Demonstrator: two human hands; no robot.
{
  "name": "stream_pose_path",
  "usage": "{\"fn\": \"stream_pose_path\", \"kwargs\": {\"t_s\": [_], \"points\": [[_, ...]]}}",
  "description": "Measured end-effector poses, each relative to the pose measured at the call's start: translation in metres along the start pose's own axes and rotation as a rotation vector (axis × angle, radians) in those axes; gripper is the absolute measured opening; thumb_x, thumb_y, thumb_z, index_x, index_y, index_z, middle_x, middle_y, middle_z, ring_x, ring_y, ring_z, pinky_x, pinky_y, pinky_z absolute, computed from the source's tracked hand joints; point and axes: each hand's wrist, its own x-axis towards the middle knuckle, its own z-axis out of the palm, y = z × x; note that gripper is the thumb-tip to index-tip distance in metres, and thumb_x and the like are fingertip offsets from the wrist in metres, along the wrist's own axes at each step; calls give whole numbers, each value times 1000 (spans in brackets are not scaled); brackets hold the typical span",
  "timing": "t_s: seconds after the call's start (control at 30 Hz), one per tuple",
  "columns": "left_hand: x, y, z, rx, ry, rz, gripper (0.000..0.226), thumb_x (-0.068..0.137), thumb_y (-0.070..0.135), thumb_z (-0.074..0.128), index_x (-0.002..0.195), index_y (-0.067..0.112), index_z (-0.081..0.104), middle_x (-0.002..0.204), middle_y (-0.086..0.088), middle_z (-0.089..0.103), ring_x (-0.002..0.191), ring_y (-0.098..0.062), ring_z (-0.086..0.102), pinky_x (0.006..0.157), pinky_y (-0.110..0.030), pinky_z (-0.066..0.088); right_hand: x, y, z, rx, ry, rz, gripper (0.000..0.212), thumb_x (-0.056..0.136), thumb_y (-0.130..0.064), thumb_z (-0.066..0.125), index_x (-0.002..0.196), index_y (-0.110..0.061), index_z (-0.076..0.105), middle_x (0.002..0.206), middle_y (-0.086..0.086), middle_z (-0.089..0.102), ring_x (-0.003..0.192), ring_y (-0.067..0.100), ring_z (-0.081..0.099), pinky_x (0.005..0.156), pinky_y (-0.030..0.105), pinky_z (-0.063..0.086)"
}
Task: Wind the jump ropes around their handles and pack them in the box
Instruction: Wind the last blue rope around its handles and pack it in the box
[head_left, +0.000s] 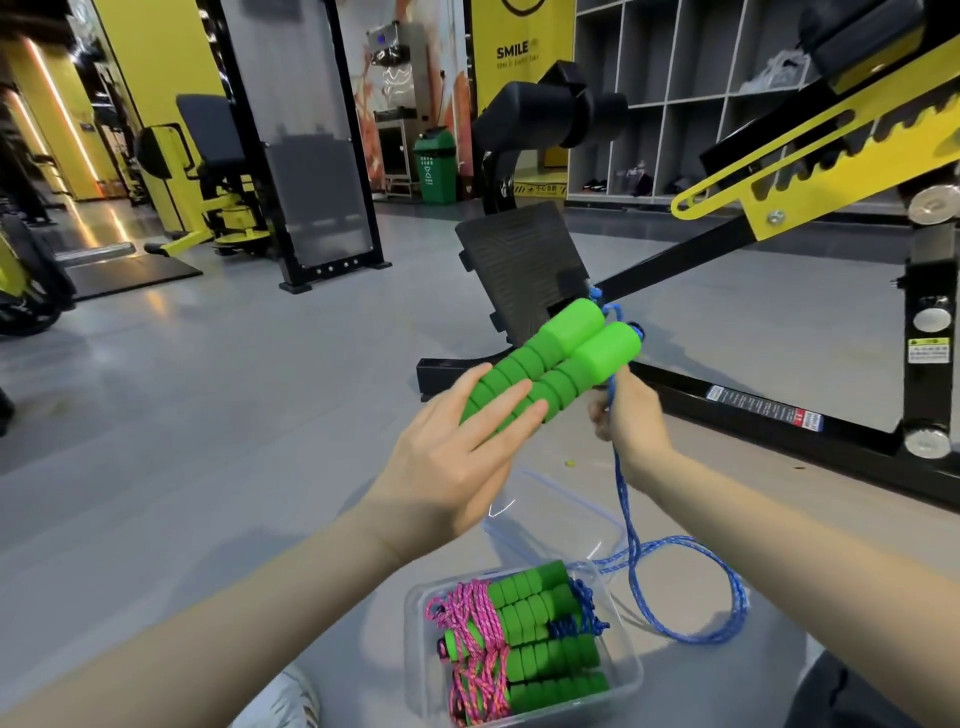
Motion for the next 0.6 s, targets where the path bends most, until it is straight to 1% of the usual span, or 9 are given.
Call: {"fn": "stream_pose_path", "kwargs": {"t_s": [0.07,0.13,0.2,0.3,0.33,0.4,0.43,0.53,0.6], "points": [[-3,-7,2,42,-4,-19,37,91,12,50,126,10,60,128,-10,61,116,-44,54,91,-43,48,-15,3,11,-74,-41,-128,38,101,-25,30,72,-14,51,52,4,43,48,14,37,48,24,30],[-9,-16,4,82,-20,-24,37,90,12,49,124,9,63,126,-10,62,113,-45,56,89,-43,49,-27,3,15,-208,-104,-270,32,100,-18,30,81,-6,53,56,7,45,53,14,39,52,23,33],[-16,-26,7,122,-36,-23,37,88,10,49,122,9,63,125,-10,63,111,-45,57,86,-43,49,-33,1,14,-313,-154,-333,26,98,-14,32,87,-5,55,57,6,47,57,15,42,53,21,33],[-28,-42,9,172,-84,-3,39,87,10,48,125,10,56,123,-11,64,110,-46,56,81,-43,50,-36,-8,10,-433,-280,-329,25,98,-17,35,91,-7,57,55,4,49,50,8,44,49,17,33],[-32,-46,10,186,-98,8,40,86,9,47,126,11,52,122,-11,65,109,-46,56,80,-43,51,-38,-12,7,-490,-344,-318,26,98,-19,36,93,-4,57,54,3,50,45,4,43,49,17,33],[-37,-51,10,211,-129,39,43,83,8,47,126,10,49,121,-12,65,109,-47,55,78,-43,51,-40,-20,2,-627,-480,-292,30,98,-20,37,94,3,55,53,3,50,40,3,42,50,23,34],[-39,-52,10,222,-148,59,44,82,7,48,126,9,48,121,-13,65,108,-47,56,77,-43,51,-41,-23,-1,-702,-536,-285,31,98,-20,36,91,5,53,53,3,51,40,4,42,51,26,36],[-39,-53,10,237,-165,61,43,82,8,46,125,9,48,120,-13,65,106,-47,58,75,-42,51,-48,-29,-4,-881,-658,-255,29,98,-19,34,83,1,48,56,6,53,49,17,45,63,36,46],[-35,-53,11,242,-162,9,42,82,10,45,124,11,49,118,-12,66,105,-46,59,74,-42,52,-53,-33,-4,-971,-705,-262,29,99,-21,33,84,1,46,58,6,51,50,17,44,61,34,40]]}}
